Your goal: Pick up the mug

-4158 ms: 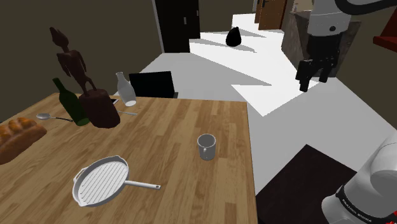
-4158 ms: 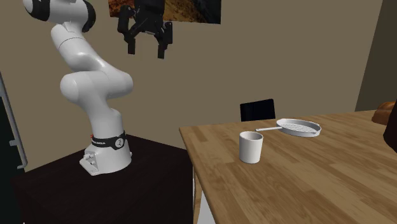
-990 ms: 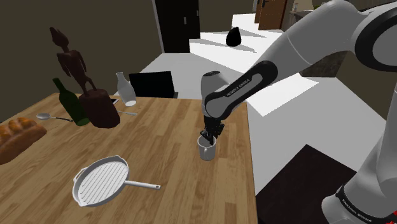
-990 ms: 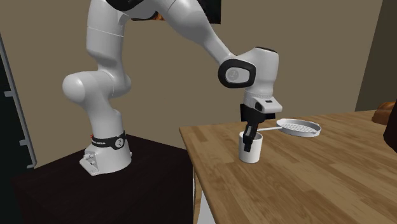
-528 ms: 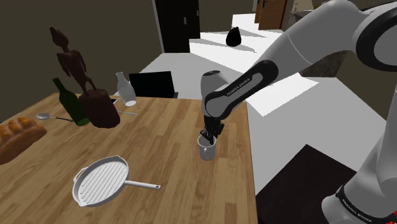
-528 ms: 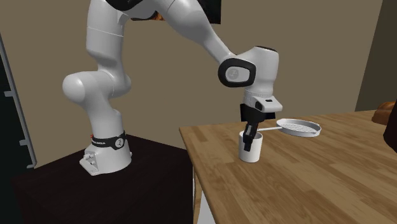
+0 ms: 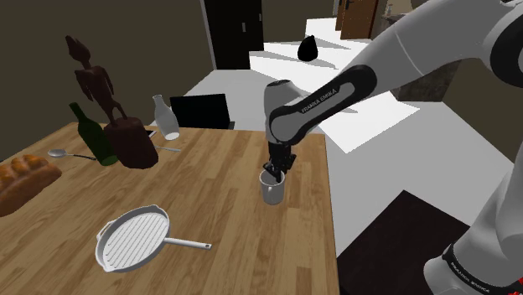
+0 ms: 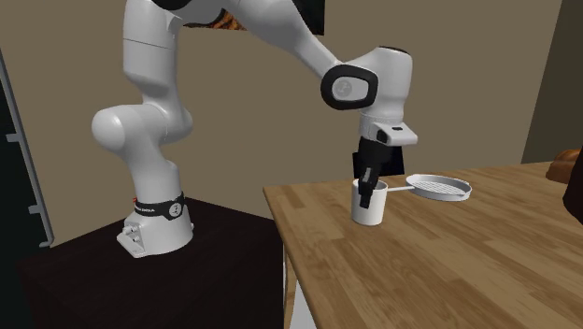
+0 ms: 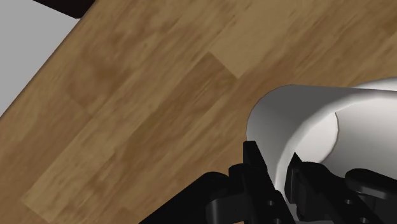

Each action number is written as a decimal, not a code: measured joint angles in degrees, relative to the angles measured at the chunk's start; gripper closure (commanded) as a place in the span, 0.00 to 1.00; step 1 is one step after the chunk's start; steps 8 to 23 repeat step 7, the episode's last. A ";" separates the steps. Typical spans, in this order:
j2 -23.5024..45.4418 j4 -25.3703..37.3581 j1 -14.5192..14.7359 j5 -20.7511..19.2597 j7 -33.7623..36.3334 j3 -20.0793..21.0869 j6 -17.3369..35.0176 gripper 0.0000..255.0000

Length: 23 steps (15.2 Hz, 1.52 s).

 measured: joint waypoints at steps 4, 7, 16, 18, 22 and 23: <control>-1.78 0.91 -0.04 0.17 0.15 0.08 -2.67 1.00; -3.02 1.55 -0.19 0.30 0.03 0.05 -4.54 1.00; -3.02 1.55 -0.19 0.30 0.03 0.05 -4.54 1.00; -3.02 1.55 -0.19 0.30 0.03 0.05 -4.54 1.00; -3.02 1.55 -0.19 0.30 0.03 0.05 -4.54 1.00; -3.02 1.55 -0.19 0.30 0.03 0.05 -4.54 1.00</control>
